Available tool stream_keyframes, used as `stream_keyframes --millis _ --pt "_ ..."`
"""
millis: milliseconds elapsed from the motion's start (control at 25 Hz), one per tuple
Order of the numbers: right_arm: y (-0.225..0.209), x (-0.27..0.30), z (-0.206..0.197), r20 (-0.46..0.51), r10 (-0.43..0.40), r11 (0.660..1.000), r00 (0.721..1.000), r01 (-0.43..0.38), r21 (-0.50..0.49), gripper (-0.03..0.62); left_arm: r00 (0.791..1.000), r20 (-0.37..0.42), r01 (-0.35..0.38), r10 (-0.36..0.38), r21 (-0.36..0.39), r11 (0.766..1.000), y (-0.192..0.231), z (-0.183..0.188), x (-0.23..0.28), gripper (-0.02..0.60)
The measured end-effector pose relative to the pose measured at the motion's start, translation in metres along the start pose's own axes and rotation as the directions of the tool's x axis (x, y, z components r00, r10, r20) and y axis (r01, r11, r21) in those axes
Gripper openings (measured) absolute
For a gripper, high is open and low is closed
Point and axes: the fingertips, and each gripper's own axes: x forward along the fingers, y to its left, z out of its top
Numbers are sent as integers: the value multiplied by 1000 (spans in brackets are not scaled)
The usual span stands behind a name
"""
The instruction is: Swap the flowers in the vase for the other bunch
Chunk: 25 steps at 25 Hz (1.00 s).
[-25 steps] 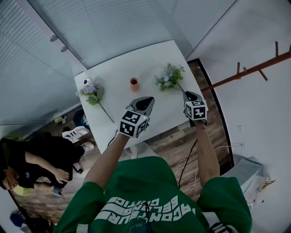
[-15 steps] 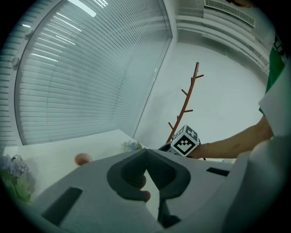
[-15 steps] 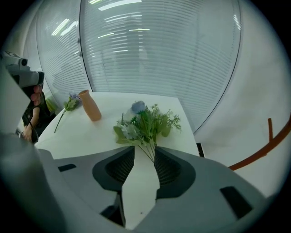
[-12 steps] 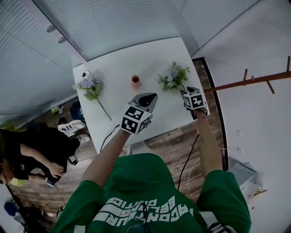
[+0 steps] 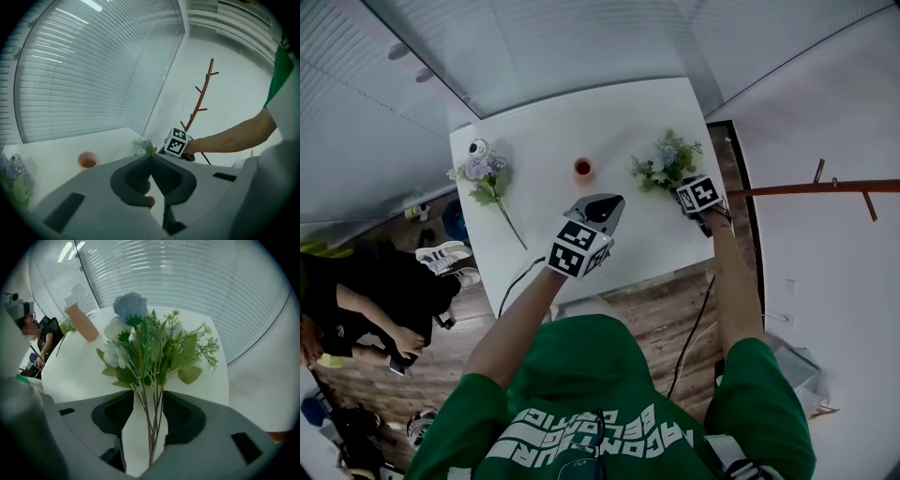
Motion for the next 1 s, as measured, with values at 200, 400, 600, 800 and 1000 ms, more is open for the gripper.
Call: stream_keyframes --millis 200,400,600,800,1000 --pt "-1 7 -3 -27 15 1000 1000 -15 5 173 1000 -11 -20 19 -7 1000 8 -3 -2 8" --pt "2 6 -4 -32 18 1000 999 -18 -13 81 999 -11 -33 33 -9 999 12 -2 -5 8" --pt "6 6 -3 -30 28 1000 999 -28 -8 37 999 -25 -44 44 4 999 16 -8 -13 8" --pt "7 6 -2 -13 35 999 999 -35 5 37 998 -10 -66 66 -3 998 23 -3 -19 8" --pt "8 1 1 21 22 999 1000 -23 33 37 997 0 -79 79 -11 997 23 -3 -27 8"
